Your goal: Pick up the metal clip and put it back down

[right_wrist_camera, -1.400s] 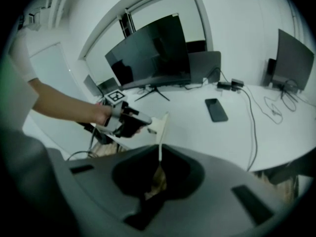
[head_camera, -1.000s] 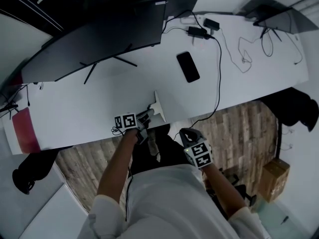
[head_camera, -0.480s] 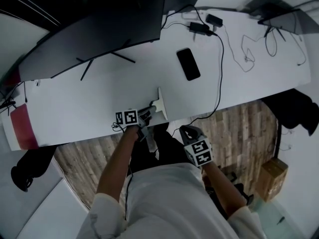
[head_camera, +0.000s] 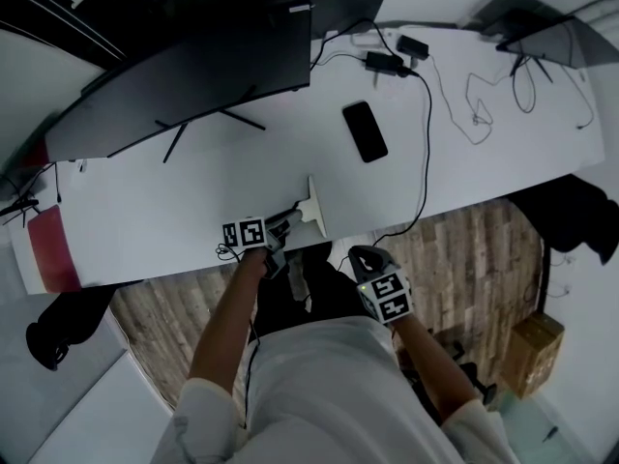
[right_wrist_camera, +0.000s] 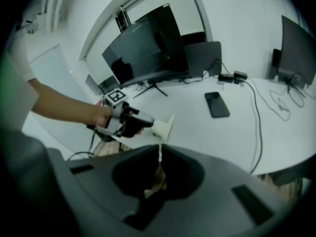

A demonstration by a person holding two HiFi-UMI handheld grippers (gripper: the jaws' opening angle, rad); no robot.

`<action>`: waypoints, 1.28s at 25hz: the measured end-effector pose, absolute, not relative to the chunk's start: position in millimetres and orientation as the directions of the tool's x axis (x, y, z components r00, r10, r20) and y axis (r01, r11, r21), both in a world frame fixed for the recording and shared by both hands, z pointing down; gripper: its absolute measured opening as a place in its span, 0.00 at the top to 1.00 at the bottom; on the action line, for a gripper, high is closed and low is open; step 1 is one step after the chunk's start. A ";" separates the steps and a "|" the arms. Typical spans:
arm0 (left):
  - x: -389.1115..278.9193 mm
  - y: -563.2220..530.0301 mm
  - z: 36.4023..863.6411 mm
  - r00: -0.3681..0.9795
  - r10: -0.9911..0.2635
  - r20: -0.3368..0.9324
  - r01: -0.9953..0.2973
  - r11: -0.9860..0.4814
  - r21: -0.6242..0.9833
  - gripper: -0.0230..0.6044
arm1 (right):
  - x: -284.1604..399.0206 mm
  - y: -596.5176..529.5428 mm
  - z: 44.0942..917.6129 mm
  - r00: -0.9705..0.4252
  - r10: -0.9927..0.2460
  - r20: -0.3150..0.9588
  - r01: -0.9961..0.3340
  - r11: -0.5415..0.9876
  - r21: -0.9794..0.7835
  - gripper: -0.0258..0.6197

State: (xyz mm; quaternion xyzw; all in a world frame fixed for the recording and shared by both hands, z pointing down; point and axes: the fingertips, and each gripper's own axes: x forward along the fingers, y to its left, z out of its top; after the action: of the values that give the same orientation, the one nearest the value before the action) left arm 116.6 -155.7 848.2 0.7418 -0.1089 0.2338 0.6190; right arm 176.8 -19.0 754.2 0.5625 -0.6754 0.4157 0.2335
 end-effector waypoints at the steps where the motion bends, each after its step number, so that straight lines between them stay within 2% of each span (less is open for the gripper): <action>1: 114.5 -157.2 845.9 0.862 0.124 0.492 -0.458 -0.229 0.859 0.69 | 177.3 -19.3 752.8 -0.258 -0.569 0.781 -0.954 0.024 -0.298 0.90; 12: 82.7 -163.4 800.7 0.815 0.036 0.578 -0.507 -0.438 0.742 0.71 | 186.7 -23.6 736.0 -0.253 -0.610 0.751 -0.959 0.055 -0.278 0.90; 19: 53.3 -158.7 759.3 0.788 -0.067 0.612 -0.520 -0.605 0.604 0.82 | 180.3 -26.5 724.0 -0.243 -0.641 0.728 -0.961 0.056 -0.271 0.90; 26: 15.9 -148.8 701.8 0.800 -0.150 0.581 -0.489 -0.724 0.487 0.90 | 170.9 -28.4 693.1 -0.165 -0.710 0.684 -0.978 0.028 -0.207 0.90; 32: -19.0 -137.7 649.7 0.832 -0.235 0.502 -0.477 -0.766 0.432 0.91 | 155.9 -15.0 661.5 -0.124 -0.745 0.656 -0.986 0.021 -0.163 0.90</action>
State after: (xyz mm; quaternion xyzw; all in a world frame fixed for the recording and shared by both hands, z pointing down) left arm -19.0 -137.7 649.7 0.9148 -0.1945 0.2147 0.2815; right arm 155.9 -15.0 661.5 0.6308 -0.6861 0.3023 0.2000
